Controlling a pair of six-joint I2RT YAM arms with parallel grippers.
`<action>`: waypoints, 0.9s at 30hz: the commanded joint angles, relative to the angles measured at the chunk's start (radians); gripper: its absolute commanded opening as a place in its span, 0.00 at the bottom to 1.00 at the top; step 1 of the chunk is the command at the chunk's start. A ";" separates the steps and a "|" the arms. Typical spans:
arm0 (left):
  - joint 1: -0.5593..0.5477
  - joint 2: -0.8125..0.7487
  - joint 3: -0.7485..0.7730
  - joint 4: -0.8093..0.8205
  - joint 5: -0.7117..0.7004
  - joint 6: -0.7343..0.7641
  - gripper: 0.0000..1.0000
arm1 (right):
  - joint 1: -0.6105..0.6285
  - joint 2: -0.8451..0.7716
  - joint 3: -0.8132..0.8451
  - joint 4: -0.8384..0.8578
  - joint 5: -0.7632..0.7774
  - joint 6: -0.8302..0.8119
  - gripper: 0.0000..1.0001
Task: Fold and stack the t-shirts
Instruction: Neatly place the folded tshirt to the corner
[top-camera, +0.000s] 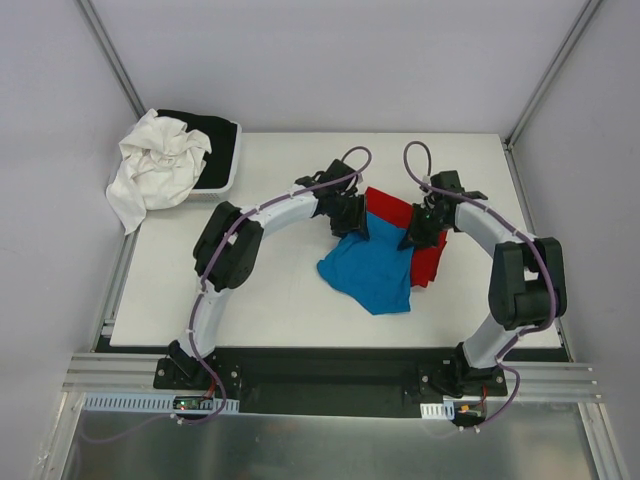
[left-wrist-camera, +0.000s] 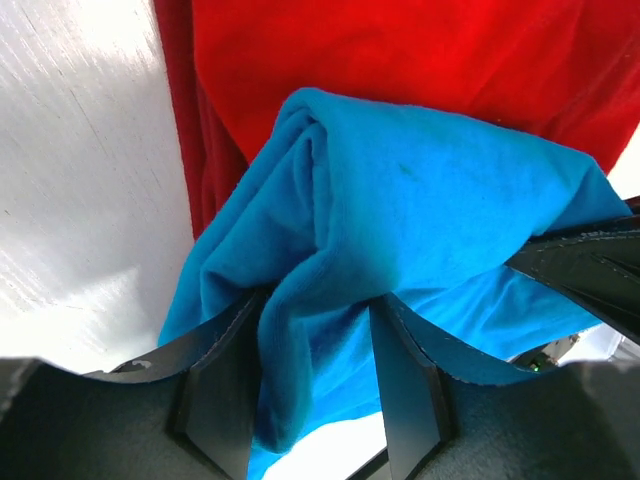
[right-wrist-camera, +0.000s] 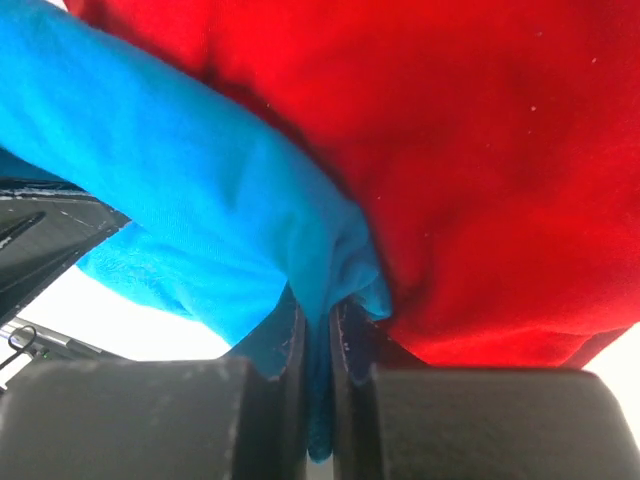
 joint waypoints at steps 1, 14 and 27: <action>0.000 -0.028 0.006 -0.002 0.006 -0.007 0.44 | 0.010 -0.072 -0.001 -0.010 -0.005 0.009 0.01; -0.018 -0.248 -0.010 -0.014 -0.106 0.017 0.44 | 0.016 -0.212 0.118 -0.114 0.035 0.043 0.01; -0.038 -0.277 0.078 -0.053 -0.109 0.023 0.45 | 0.014 -0.327 0.125 -0.176 0.078 0.062 0.01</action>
